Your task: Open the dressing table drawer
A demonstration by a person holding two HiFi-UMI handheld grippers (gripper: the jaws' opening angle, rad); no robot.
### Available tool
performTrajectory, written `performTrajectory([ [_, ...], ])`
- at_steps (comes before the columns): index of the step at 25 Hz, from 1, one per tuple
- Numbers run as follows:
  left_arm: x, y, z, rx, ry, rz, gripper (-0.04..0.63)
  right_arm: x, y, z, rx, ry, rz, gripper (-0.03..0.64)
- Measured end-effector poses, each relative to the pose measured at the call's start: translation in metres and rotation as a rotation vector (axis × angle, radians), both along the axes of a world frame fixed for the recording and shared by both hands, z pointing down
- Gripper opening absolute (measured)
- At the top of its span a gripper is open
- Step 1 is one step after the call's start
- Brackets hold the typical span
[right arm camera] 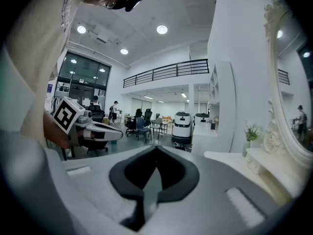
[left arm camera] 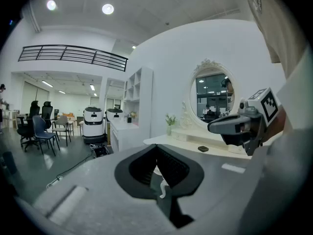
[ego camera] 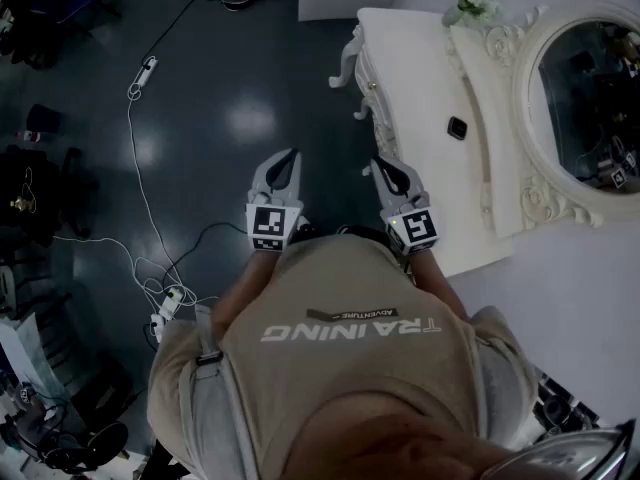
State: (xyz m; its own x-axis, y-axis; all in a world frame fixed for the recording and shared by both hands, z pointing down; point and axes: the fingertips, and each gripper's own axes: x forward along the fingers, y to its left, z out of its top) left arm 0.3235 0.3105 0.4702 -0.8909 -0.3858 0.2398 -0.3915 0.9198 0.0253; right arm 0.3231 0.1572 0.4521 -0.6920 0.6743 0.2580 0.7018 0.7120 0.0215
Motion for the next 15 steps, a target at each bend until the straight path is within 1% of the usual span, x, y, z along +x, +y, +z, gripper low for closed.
performTrajectory([
  [3,-0.029,0.013,0.004,0.002,-0.030,0.018,0.008,-0.029,0.014,0.002,-0.023,-0.024,0.014,0.003],
  [6,-0.047,0.025,0.012,0.008,-0.027,0.021,0.008,-0.041,0.022,0.012,-0.006,-0.035,0.026,0.003],
  [10,-0.068,0.029,0.024,0.012,-0.005,0.021,0.008,-0.057,0.023,0.017,-0.015,-0.004,0.050,0.003],
  [13,-0.086,0.027,0.036,0.013,0.012,0.007,0.008,-0.077,0.018,0.024,-0.010,0.029,0.049,0.003],
  [15,-0.098,0.026,0.041,0.003,0.024,0.001,0.008,-0.092,0.015,0.032,-0.038,0.054,0.050,0.003],
])
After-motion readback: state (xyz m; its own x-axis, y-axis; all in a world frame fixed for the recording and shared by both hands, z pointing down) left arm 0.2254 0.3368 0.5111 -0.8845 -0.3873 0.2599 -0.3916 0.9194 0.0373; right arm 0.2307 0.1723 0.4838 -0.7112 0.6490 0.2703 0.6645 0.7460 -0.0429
